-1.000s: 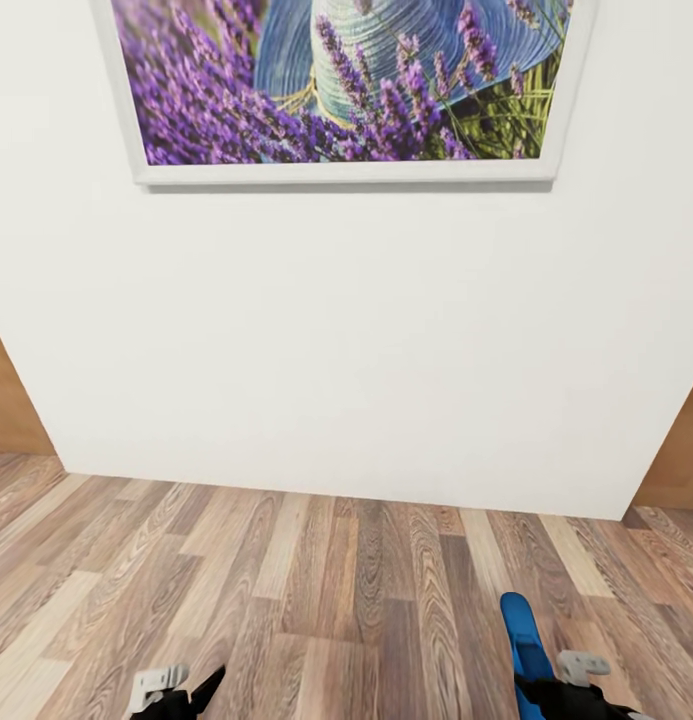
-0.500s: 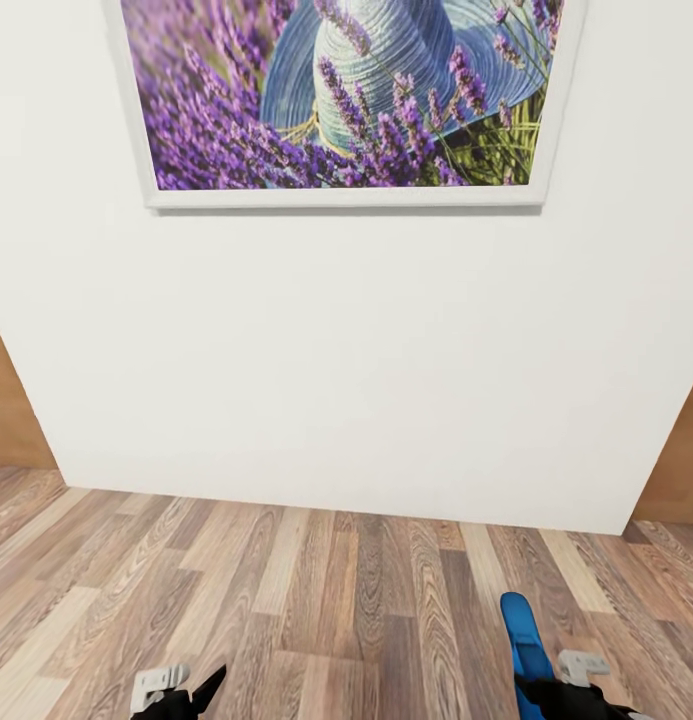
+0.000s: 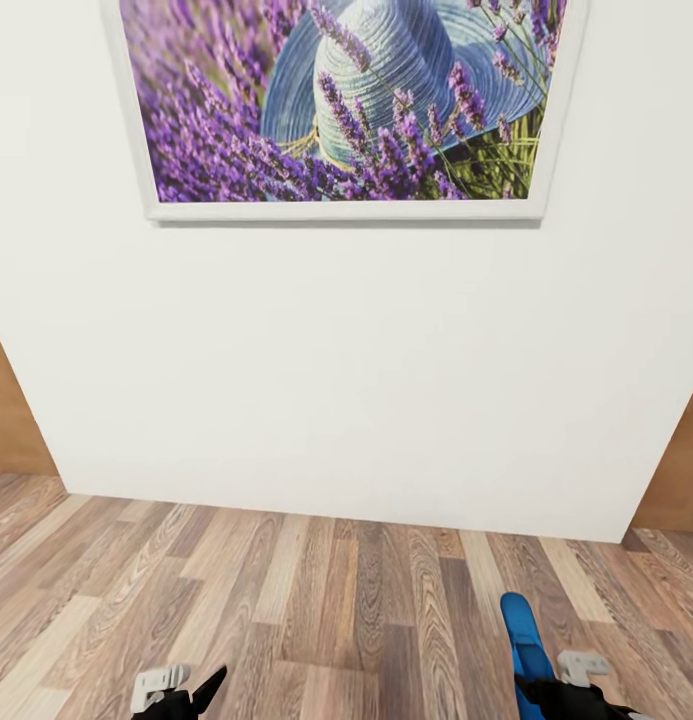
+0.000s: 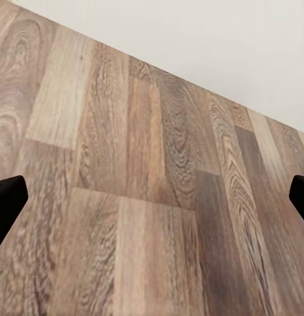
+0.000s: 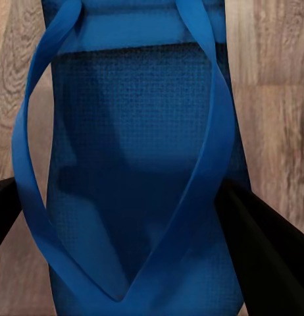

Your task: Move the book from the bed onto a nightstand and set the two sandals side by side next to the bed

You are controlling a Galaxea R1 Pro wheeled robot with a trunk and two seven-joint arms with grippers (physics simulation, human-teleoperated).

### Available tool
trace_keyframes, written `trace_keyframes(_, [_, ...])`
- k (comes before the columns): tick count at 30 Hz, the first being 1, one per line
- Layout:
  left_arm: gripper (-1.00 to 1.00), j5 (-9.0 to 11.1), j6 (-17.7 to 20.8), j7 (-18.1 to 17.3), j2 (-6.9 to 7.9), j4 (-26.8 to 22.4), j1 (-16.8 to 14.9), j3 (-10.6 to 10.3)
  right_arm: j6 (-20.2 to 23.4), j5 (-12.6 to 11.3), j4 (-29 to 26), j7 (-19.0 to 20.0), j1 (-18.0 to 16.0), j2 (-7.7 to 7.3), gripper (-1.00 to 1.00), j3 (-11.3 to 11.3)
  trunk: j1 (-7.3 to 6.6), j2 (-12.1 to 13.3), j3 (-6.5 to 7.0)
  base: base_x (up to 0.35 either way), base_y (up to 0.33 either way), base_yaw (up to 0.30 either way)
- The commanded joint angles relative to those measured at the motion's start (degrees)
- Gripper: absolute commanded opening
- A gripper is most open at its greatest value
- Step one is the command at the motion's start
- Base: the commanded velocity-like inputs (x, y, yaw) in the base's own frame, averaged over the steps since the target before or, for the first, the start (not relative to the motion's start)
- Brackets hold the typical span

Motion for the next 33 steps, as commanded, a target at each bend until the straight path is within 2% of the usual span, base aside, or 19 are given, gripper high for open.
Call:
trace_keyframes(1, [1.00,0.4,0.3,-0.3,0.00,0.0,0.0,0.1,0.5,0.0,-0.1,0.3,0.0,0.05,-1.00,-0.4,-0.24,0.4,0.13,0.000,0.000,0.000])
trace_keyframes(3, [1.00,0.4,0.3,-0.3,0.00,0.0,0.0,0.1,0.5,0.0,-0.1,0.3,0.0,0.05,-1.00,-0.4,-0.68,1.2,0.49,0.000,0.000,0.007])
trace_keyframes(8, [1.00,0.5,0.2,-0.5,0.00,0.0,0.0,0.1,0.5,0.0,-0.1,0.3,0.0,0.05,-1.00,-0.4,-0.68,1.2,0.49,0.000,0.000,0.131])
trace_keyframes(33, [1.00,0.5,0.2,-0.6,-0.34,0.0,0.0,0.0,0.5,0.1,-0.1,0.3,0.0,0.05,-1.00,-0.4,-0.68,1.2,0.49,0.000,0.000,0.285])
